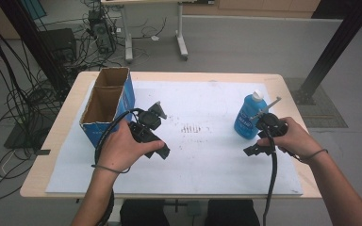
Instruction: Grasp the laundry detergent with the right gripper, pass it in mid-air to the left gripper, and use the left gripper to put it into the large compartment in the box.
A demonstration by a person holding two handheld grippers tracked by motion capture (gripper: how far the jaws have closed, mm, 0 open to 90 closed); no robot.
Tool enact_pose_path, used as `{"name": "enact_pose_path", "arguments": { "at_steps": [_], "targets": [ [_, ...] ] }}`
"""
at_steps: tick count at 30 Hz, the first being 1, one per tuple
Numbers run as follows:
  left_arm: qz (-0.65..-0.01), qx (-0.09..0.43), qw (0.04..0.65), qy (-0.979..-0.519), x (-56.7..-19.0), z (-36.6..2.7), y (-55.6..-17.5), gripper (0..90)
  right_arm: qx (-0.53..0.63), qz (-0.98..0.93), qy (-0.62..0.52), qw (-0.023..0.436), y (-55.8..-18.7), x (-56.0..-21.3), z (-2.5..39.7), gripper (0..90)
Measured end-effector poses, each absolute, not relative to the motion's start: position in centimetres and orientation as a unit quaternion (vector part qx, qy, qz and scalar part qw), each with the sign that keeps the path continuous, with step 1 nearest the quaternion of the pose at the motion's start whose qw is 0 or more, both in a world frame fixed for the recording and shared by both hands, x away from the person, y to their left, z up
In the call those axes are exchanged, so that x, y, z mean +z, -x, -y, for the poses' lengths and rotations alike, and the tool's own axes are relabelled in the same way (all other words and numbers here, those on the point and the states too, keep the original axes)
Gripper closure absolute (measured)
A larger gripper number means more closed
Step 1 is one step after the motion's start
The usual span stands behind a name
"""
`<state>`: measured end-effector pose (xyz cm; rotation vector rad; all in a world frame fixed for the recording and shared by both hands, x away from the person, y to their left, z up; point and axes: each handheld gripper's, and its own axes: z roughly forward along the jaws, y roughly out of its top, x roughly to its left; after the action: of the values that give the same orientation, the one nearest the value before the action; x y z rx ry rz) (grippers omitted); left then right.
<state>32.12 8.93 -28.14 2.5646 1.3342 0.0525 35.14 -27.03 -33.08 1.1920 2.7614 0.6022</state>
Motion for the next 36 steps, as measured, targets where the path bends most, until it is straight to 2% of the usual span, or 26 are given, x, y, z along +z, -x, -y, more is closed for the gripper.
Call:
{"name": "enact_pose_path", "arguments": {
  "at_steps": [36],
  "targets": [
    [-0.453, 0.011, 0.14, -0.88, -28.5, -8.4, -31.3, 9.2, 0.239, -0.861, -0.443, 0.072, -34.5, -37.7, 32.4, 7.5]
  ]
}}
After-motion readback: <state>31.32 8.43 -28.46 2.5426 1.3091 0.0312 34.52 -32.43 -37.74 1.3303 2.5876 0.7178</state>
